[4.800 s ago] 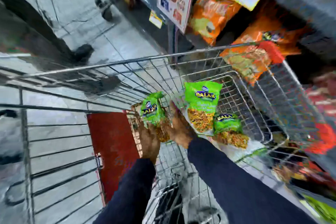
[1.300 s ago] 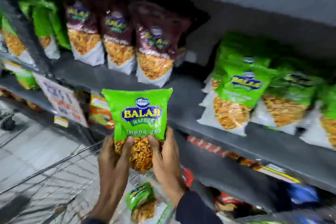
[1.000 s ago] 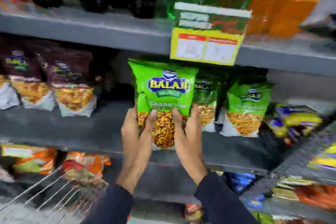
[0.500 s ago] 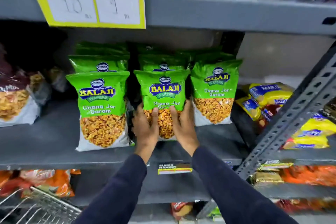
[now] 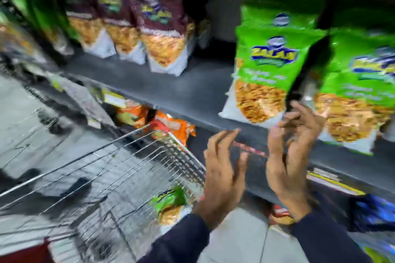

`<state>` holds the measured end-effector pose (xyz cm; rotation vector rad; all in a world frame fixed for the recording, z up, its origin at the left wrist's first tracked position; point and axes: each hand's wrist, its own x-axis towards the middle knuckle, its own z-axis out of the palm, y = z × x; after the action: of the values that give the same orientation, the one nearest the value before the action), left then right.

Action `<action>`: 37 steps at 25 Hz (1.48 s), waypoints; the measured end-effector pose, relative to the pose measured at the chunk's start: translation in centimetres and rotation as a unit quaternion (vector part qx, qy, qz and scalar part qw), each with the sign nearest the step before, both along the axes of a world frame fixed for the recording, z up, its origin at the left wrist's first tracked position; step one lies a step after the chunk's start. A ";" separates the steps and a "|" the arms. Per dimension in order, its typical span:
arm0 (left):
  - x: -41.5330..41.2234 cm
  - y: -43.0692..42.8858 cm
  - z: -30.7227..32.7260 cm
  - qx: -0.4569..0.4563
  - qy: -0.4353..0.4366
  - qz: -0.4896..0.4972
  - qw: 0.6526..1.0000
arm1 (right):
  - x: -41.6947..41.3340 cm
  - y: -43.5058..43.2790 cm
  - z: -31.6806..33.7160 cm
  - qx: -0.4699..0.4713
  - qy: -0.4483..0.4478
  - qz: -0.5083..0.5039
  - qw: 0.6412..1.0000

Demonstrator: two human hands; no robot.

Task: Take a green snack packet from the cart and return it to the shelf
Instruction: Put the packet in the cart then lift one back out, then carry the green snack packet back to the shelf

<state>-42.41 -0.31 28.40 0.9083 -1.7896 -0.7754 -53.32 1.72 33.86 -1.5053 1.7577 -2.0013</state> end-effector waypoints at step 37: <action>4.7 -3.5 10.0 0.163 0.222 -0.082 0.958 | 2.8 1.7 5.6 0.248 -0.160 0.141 0.945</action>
<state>-37.74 -3.83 38.38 0.7222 -1.3697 -1.2999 -50.53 3.41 39.43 -1.1184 1.6323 -1.4227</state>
